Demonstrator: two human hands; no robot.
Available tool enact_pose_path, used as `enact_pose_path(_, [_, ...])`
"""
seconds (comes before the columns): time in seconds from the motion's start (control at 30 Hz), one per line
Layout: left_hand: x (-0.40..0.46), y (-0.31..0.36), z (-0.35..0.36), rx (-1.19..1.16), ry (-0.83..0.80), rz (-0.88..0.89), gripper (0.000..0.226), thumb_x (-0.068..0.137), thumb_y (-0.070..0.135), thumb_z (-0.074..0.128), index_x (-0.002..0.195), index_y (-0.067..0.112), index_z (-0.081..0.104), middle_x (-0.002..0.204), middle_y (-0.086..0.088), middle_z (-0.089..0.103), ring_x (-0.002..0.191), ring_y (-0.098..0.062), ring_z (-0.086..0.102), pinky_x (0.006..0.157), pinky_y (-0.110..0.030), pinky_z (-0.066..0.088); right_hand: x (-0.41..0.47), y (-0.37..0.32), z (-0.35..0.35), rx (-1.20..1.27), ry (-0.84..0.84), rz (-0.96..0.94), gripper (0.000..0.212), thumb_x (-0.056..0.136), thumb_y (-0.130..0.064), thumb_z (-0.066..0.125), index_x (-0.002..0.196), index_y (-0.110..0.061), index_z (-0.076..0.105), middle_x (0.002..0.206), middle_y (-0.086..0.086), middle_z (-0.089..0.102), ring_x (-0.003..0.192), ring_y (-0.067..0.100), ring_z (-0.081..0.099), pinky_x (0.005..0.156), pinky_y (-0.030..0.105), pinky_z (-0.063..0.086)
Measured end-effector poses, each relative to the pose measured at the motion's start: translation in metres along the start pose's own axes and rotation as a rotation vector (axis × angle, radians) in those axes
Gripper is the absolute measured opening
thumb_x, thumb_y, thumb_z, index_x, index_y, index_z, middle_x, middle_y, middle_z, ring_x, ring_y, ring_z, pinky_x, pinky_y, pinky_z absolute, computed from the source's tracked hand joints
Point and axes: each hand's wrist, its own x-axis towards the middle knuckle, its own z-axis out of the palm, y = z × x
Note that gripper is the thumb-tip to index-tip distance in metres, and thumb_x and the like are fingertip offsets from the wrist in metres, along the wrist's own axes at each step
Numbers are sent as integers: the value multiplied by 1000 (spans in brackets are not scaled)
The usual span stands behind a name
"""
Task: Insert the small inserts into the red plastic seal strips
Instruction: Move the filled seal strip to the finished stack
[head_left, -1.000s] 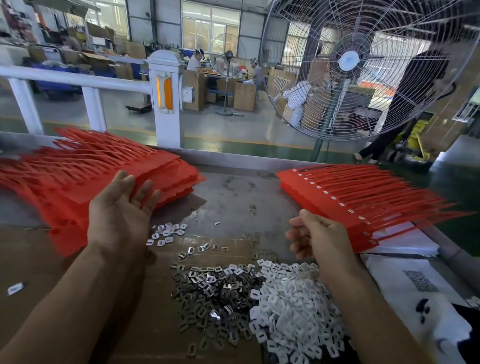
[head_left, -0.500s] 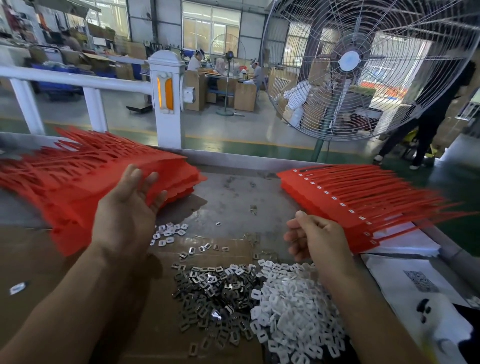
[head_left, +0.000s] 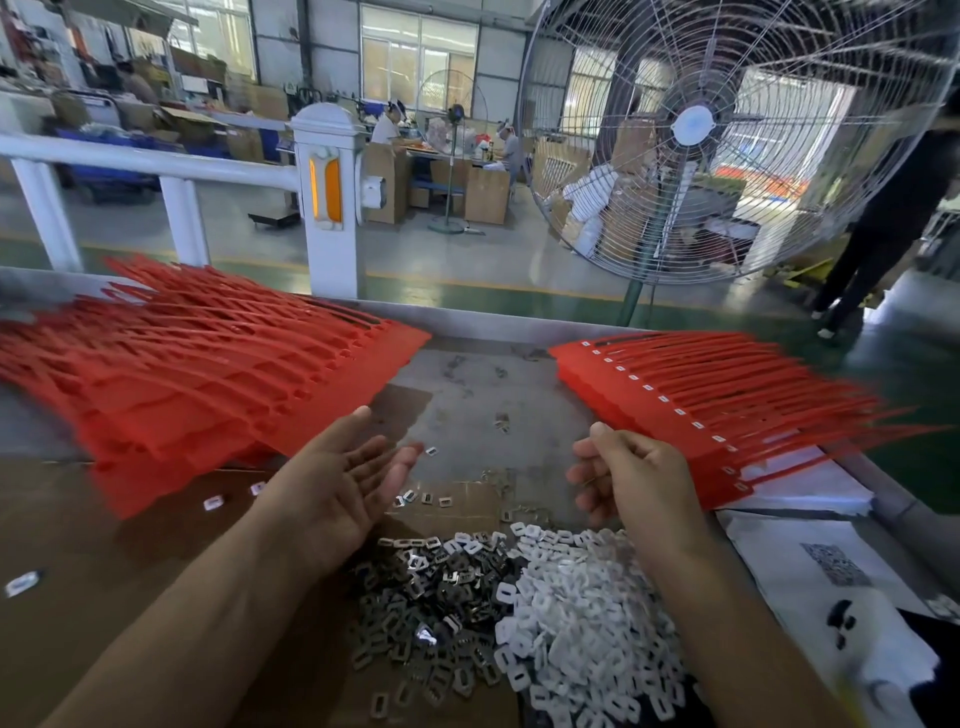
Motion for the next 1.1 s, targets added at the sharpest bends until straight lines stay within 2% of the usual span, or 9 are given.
enact_pose_path(0.1, [-4, 1, 5, -165, -13, -10, 50, 97, 25, 65, 130, -9, 50, 114, -33, 68, 74, -28, 76, 49, -26, 58, -1, 0, 1, 0, 1, -1, 33, 105, -28, 58, 84, -8, 73, 68, 13, 73, 46, 17, 57, 41, 25, 44])
enact_pose_path(0.17, [-3, 0, 5, -285, -4, 43, 57, 96, 21, 66, 142, -5, 44, 117, -33, 66, 77, -29, 76, 49, -25, 58, -1, 0, 1, 1, 3, 2, 33, 105, -28, 58, 84, -8, 74, 68, 13, 73, 46, 17, 57, 41, 24, 44])
enact_pose_path(0.3, [2, 2, 1, -374, 37, 205, 40, 100, 21, 61, 130, -5, 52, 91, -25, 74, 69, -26, 76, 52, -25, 59, -2, -1, 1, -2, -2, 7, 33, 105, -30, 59, 83, -10, 75, 70, 14, 73, 47, 17, 57, 42, 24, 44])
enact_pose_path(0.4, [8, 9, -3, -277, 35, 305, 10, 104, 9, 51, 106, 1, 54, 78, -17, 75, 71, -24, 76, 56, -26, 60, -3, -3, 0, -3, -3, 8, 34, 105, -31, 59, 81, -11, 75, 71, 14, 74, 48, 18, 58, 42, 25, 45])
enact_pose_path(0.57, [9, 12, -4, -183, -105, 383, 2, 100, 5, 54, 100, 3, 54, 99, -19, 75, 90, -27, 77, 61, -26, 60, -5, -7, 1, 5, 2, 11, 33, 105, -30, 59, 84, -10, 75, 72, 15, 74, 50, 20, 59, 45, 26, 45])
enact_pose_path(0.8, [-2, 6, 3, 78, -290, 451, 8, 93, 19, 59, 95, 12, 61, 104, -9, 77, 81, -18, 76, 63, -27, 60, -9, -16, 1, 206, -142, 114, 27, 99, -29, 65, 96, -4, 75, 83, 18, 76, 52, 19, 63, 43, 26, 49])
enact_pose_path(0.9, [-10, -1, 5, 229, -457, 387, 29, 89, 24, 59, 103, 2, 72, 102, -16, 76, 73, -18, 74, 56, -28, 58, -12, -19, 4, 277, -286, 171, 46, 86, -43, 66, 105, -1, 72, 92, 21, 77, 60, 21, 69, 48, 27, 53])
enact_pose_path(1.03, [-17, -9, 5, 380, -634, 316, 41, 84, 36, 79, 108, 2, 75, 98, -27, 74, 74, -24, 74, 72, -42, 60, -15, -21, 11, 356, -496, 302, 73, 85, -59, 57, 130, -2, 53, 112, 26, 74, 84, 30, 77, 61, 33, 62])
enact_pose_path(1.1, [-20, -11, 5, 402, -697, 287, 43, 86, 36, 77, 111, 2, 75, 90, -24, 74, 74, -24, 74, 72, -39, 62, -16, -21, 14, 405, -517, 343, 79, 83, -64, 56, 136, -7, 44, 116, 29, 72, 92, 35, 76, 65, 36, 63])
